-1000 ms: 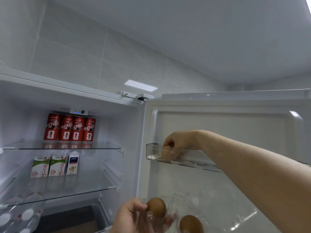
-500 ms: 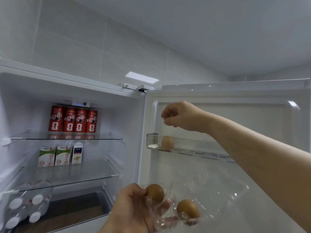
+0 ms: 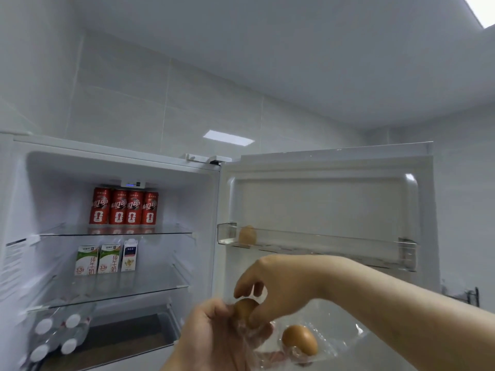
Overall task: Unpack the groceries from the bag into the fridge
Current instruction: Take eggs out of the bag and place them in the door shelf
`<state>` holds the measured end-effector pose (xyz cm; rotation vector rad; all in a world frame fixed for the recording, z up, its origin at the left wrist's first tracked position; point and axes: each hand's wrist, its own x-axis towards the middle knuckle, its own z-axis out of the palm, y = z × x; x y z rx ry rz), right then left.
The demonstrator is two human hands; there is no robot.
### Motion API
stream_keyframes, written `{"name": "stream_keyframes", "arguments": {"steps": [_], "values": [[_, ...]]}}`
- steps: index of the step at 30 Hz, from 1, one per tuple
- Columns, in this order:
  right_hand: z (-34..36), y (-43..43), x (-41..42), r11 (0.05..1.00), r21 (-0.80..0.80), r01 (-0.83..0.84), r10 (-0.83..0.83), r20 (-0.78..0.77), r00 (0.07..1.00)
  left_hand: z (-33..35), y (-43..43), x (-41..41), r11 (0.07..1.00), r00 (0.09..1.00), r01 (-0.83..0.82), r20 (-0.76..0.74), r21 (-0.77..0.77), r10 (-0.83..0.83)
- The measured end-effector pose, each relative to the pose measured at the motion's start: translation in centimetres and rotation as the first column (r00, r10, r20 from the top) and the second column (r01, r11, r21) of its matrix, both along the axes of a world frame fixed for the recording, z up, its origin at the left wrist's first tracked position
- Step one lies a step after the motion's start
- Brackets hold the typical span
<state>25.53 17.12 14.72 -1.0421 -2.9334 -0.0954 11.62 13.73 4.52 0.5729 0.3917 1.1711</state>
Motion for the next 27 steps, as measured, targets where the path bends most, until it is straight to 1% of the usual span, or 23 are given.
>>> {"name": "stream_keyframes", "arguments": {"steps": [4,9,13,19,24,27], "values": [[-0.6,-0.7,1.8,0.997,0.061,-0.050,0.047,0.049,0.998,1.2,-2.1,2.7,0.999,0.997,-0.044,0.070,-0.009,0.044],[-0.9,-1.7,3.8,0.987,0.105,-0.119,0.118,0.010,0.993,1.5,-3.4,5.1,0.993,0.983,-0.118,0.140,-0.024,0.120],[-0.9,-2.7,5.2,0.984,0.109,-0.141,0.142,-0.002,0.990,0.8,-3.7,6.0,0.996,0.993,-0.090,0.080,0.012,0.089],[-0.4,-4.4,6.9,0.992,0.059,-0.113,0.116,-0.053,0.992,0.4,-4.8,7.1,0.999,1.000,-0.026,0.019,0.046,0.025],[-0.6,-5.5,7.7,0.992,0.061,-0.114,0.119,-0.074,0.990,0.5,-5.6,8.2,0.995,0.996,-0.092,0.011,0.045,0.092],[-0.5,-5.8,8.1,0.992,0.061,-0.112,0.118,-0.095,0.988,0.8,-6.0,8.6,0.994,0.995,-0.093,0.026,0.055,0.092]]}}
